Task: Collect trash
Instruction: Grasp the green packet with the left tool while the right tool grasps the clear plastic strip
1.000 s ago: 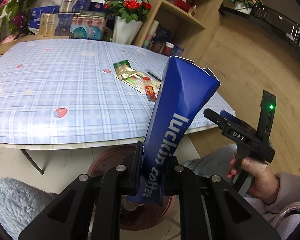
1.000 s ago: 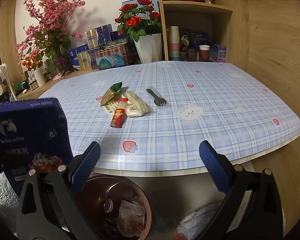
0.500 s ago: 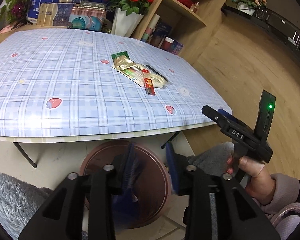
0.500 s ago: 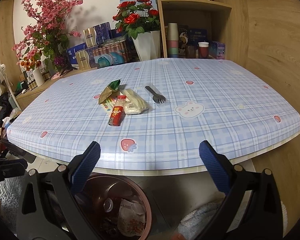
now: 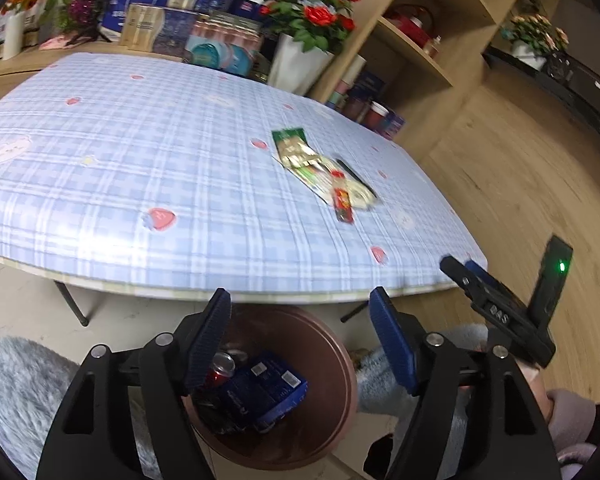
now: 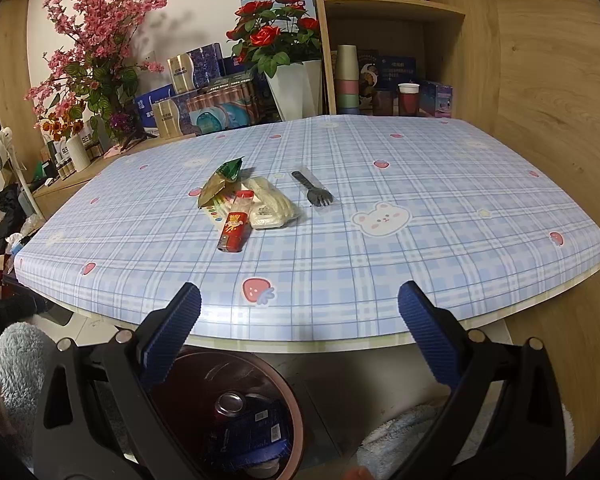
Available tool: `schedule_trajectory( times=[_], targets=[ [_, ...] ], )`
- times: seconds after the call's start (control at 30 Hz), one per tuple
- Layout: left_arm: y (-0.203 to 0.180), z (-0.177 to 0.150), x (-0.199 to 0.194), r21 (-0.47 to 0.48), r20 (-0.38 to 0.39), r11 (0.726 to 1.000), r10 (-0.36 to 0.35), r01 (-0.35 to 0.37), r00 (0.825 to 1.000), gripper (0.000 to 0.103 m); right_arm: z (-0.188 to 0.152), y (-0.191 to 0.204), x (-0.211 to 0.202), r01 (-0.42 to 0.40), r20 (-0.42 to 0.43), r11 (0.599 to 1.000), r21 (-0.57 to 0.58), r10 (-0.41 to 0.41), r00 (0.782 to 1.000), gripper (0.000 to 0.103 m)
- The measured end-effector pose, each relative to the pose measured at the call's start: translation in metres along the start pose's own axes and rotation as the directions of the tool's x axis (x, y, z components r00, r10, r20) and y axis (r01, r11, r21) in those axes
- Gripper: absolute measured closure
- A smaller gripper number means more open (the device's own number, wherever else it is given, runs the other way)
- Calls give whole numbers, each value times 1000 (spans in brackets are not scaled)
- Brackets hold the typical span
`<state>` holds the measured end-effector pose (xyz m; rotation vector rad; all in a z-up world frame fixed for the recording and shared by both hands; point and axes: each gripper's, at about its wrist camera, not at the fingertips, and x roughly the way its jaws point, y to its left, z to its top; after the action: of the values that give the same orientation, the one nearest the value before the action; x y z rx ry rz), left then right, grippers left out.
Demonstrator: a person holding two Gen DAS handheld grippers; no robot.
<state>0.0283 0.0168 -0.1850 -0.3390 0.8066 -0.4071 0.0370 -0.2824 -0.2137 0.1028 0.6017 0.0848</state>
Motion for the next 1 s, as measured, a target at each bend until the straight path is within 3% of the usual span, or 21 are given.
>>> schedule_trajectory(
  times=[0.23,0.43,0.73,0.87,1.0],
  targets=[
    [4,46,5,23,64,998,54,-56,996,13,16,-5,10,-41,6,999,-12,41,999,6],
    [-6,89,46,78,13,994,82,-83,997,10,28,-8,36,-63,-26,997,-51,61,998,6],
    [-26,154,160,107,-121,994,39,-26,992,11,48,-39,79,-82,-72,995,58,86,994,5],
    [-16,170,202,29,-172,999,22,-17,985,23,58,-51,98,-47,-116,995,83,57,992,5],
    [-13,182,232,57,-166,994,101,-93,981,31,67,-55,110,-67,-149,996,67,76,986,5]
  ],
)
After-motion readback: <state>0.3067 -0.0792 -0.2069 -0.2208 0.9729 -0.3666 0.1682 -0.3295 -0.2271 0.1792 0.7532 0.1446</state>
